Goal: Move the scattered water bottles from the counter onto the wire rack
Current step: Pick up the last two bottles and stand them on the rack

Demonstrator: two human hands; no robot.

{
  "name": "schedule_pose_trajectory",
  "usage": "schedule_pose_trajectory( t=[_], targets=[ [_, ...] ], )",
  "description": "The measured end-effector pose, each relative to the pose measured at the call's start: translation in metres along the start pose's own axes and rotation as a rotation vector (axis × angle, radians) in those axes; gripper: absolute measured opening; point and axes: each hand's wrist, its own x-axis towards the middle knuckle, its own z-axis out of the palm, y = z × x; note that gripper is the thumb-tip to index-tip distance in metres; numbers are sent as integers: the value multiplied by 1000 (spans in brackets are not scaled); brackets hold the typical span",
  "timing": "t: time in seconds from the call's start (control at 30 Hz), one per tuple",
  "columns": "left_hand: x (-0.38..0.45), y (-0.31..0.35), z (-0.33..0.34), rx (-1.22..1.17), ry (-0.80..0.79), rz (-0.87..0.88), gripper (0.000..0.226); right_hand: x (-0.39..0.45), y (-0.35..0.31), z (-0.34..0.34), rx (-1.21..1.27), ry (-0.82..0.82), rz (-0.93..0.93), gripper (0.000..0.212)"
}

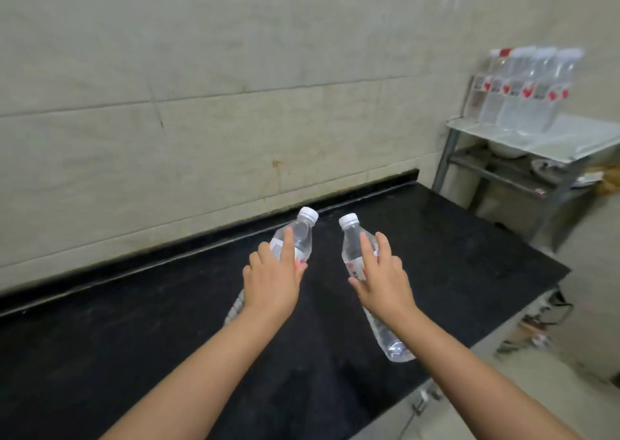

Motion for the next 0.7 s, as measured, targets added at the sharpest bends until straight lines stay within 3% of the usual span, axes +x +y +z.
schedule_pose_trajectory(
  t=[0.13, 0.33, 0.7],
  targets=[
    [41, 92, -17, 49, 210, 87, 70, 34, 78, -52, -17, 258, -83, 80],
    [85, 241, -31, -85, 444, 148, 71, 72, 211, -137, -93, 538, -210, 96],
    [172, 433, -40, -107, 762, 302, 76, 146, 402, -210, -97, 768, -210, 90]
  ],
)
